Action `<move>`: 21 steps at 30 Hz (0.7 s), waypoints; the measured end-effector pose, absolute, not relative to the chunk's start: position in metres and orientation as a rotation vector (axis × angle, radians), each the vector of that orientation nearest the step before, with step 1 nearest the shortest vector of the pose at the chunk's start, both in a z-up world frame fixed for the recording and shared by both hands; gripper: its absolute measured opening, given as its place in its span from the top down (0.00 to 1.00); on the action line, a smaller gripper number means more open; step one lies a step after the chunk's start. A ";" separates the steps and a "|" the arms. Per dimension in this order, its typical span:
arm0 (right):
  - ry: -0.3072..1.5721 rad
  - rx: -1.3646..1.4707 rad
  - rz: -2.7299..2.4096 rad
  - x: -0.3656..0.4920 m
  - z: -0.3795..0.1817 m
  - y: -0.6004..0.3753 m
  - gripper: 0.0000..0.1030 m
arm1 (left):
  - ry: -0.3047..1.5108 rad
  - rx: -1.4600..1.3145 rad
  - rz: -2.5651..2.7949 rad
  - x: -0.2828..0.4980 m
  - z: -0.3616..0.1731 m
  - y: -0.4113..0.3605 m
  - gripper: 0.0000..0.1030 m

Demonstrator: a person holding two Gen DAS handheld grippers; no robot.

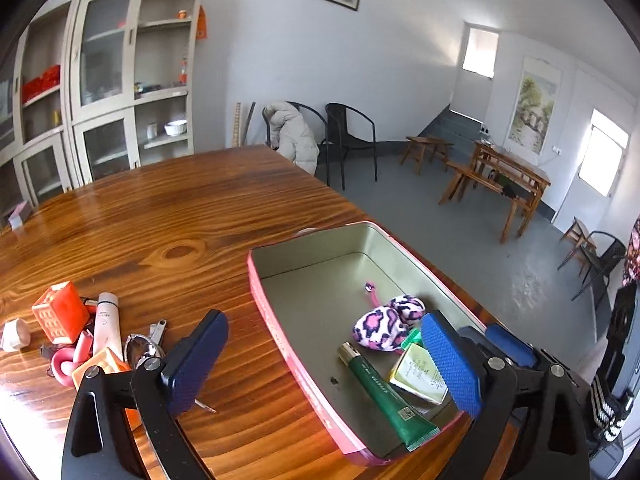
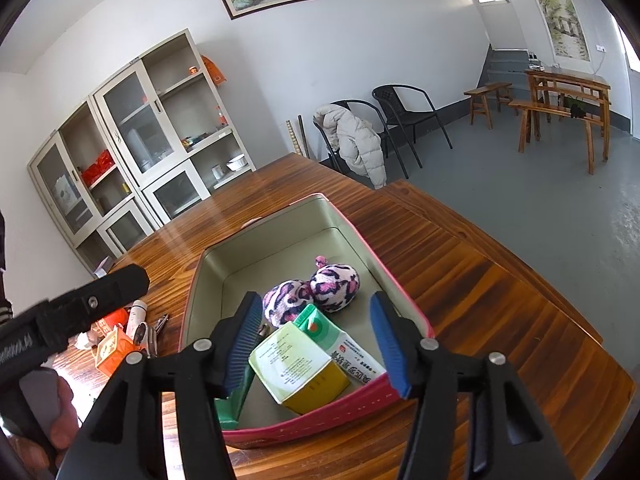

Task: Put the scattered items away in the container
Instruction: 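Return both tools to the table and grasp the teal binder clips with the left tool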

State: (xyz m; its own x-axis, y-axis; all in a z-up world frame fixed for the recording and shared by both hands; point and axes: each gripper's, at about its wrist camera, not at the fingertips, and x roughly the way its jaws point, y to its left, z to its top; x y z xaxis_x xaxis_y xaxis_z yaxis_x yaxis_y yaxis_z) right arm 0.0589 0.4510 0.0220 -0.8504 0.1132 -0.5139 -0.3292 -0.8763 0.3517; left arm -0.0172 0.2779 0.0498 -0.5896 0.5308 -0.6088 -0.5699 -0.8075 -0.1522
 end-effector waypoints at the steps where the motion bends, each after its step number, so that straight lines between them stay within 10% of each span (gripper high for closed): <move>1: 0.634 -0.719 2.745 0.059 0.023 0.449 0.35 | 0.064 -0.880 2.362 -0.019 0.052 0.275 0.04; 5: 0.605 -0.706 2.769 0.059 0.028 0.439 0.22 | 0.009 -0.888 2.390 -0.026 0.059 0.261 0.04; 21: 0.521 -0.733 2.844 0.051 0.039 0.390 0.22 | -0.009 -0.933 2.559 -0.041 0.068 0.178 0.04</move>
State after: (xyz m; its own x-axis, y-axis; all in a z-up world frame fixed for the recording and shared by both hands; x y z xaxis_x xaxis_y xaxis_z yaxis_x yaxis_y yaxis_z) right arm 0.0514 0.3901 0.0394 -0.8675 0.0650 -0.4932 -0.2356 -0.9269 0.2922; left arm -0.0415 0.1783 0.0677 -0.6894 0.3835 -0.6146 -0.3790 -0.9139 -0.1452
